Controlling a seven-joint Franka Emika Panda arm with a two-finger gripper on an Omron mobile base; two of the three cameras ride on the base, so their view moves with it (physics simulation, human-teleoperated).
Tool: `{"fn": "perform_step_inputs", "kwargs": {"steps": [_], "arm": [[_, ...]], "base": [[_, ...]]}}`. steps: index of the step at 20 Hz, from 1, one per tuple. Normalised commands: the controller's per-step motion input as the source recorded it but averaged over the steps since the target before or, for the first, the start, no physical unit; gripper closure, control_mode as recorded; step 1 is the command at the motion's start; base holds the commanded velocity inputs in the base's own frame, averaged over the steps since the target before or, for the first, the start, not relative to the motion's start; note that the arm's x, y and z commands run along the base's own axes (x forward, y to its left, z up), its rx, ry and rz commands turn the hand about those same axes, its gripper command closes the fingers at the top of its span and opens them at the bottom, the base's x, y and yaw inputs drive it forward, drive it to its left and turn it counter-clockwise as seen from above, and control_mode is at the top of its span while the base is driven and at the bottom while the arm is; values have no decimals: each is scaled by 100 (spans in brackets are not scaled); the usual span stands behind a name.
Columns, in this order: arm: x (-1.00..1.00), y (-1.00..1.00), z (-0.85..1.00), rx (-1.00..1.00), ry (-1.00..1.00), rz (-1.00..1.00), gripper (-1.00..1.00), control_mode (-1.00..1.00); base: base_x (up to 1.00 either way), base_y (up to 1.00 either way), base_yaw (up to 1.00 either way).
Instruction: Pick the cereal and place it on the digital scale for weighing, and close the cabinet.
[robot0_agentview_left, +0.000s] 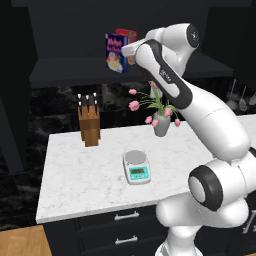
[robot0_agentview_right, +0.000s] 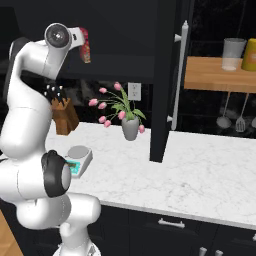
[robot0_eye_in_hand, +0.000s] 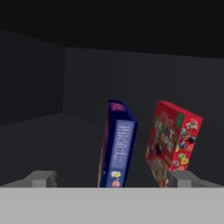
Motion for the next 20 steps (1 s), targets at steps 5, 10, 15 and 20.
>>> {"fn": "perform_step_inputs", "kwargs": {"steps": [5,10,15,20], "arm": [[20,8,0,0,0,0,-100,-100],[20,0,0,0,0,0,-100,-100],[17,7,0,0,0,0,-100,-100],[8,11,0,0,0,0,-100,-100]], "base": [[0,0,0],[0,0,0],[0,0,0],[0,0,0]]}}
